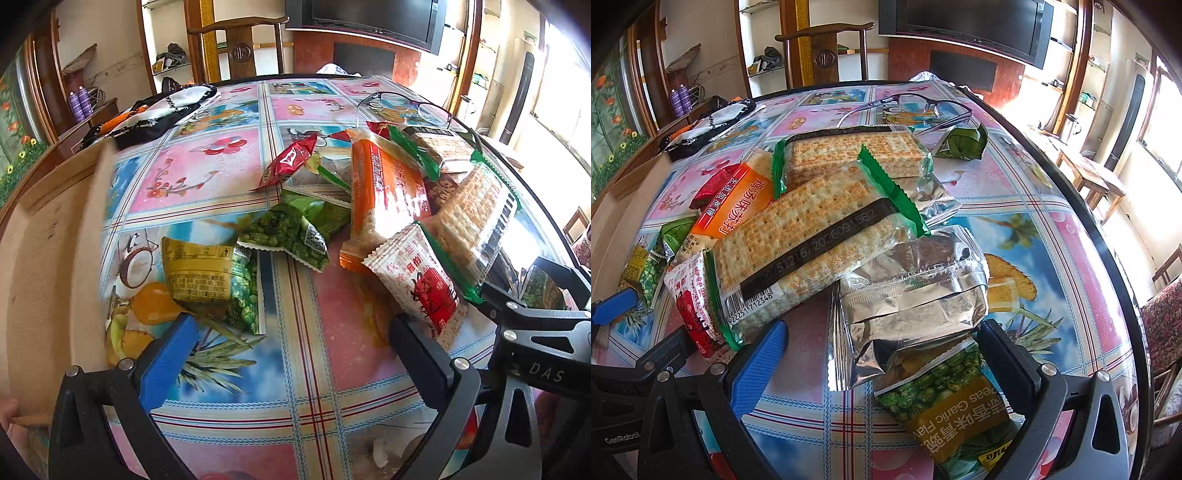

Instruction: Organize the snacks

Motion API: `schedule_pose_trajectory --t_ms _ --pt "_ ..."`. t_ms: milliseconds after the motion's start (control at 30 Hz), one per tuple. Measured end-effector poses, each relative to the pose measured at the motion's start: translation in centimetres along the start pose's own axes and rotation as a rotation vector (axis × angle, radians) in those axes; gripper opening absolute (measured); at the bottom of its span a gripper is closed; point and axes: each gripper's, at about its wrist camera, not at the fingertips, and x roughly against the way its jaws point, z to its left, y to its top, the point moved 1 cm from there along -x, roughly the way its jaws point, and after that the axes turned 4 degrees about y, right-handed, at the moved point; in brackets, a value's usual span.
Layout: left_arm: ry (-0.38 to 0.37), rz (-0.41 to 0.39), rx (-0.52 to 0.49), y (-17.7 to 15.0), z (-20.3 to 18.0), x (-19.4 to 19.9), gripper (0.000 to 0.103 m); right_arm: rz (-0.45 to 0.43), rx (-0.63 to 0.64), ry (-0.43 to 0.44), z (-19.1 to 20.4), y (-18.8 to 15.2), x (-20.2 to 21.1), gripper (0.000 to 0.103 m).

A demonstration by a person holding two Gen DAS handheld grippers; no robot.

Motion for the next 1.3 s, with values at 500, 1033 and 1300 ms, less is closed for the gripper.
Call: schedule_pose_trajectory --t_ms 500,1033,1300 --pt "-0.002 0.000 0.001 0.0 0.0 0.0 0.103 0.003 0.095 0.254 -2.4 -1.8 4.6 0.101" --pt "-0.223 -0.063 0.215 -2.0 6.0 3.6 0.103 -0.024 -0.040 0.279 -6.9 -0.8 4.8 0.062" --pt "-0.232 -0.154 0.194 -2.9 7.1 6.4 0.098 0.031 0.053 0.348 -3.8 -3.2 4.8 0.066"
